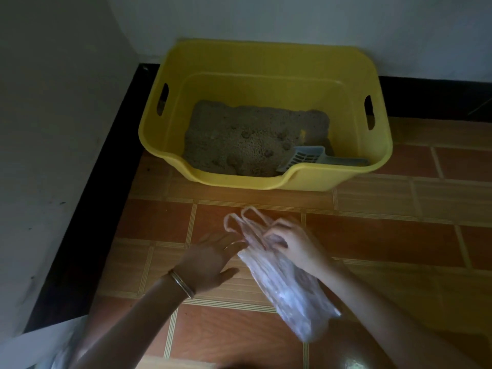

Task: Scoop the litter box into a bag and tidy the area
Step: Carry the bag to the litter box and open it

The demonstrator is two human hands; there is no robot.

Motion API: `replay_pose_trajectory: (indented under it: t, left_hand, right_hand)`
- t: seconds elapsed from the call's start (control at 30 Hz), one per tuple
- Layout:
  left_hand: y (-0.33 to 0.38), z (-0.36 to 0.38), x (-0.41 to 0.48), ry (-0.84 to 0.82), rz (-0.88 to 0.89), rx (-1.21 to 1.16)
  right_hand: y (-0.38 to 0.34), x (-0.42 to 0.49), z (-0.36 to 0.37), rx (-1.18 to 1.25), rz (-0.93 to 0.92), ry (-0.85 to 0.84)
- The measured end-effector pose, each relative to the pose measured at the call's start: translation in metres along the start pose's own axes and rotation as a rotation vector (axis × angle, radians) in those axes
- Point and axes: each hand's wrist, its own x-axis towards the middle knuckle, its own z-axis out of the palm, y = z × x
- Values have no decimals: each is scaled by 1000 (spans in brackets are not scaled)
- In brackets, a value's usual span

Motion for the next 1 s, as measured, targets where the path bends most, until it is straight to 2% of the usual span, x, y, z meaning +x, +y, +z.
replay_pose_trajectory:
  t: [0.2, 0.4, 0.57, 0.67, 0.83, 0.9, 1.0]
  left_hand:
    - [10, -12, 6, 140, 54, -22]
    - [24, -35, 24, 257, 116, 21]
    - [32, -38, 28, 304, 194, -42]
    - [36, -43, 25, 332, 261, -61]
    - [35, -48, 16, 316, 318, -109]
    - [33, -49, 15, 304, 311, -120]
    - [32, -51, 14, 321, 255, -143]
  right_hand:
    - [-8, -7, -31, 164, 115, 166]
    - [-25, -21, -69, 452, 231, 178]
    - [-33, -34, -87, 740, 280, 163]
    - [-32, -41, -91, 642, 257, 144]
    - [-11, -52, -99, 251, 235, 120]
    - [-7, -55, -102, 62, 187, 132]
    - [-6, -56, -102, -98, 89, 178]
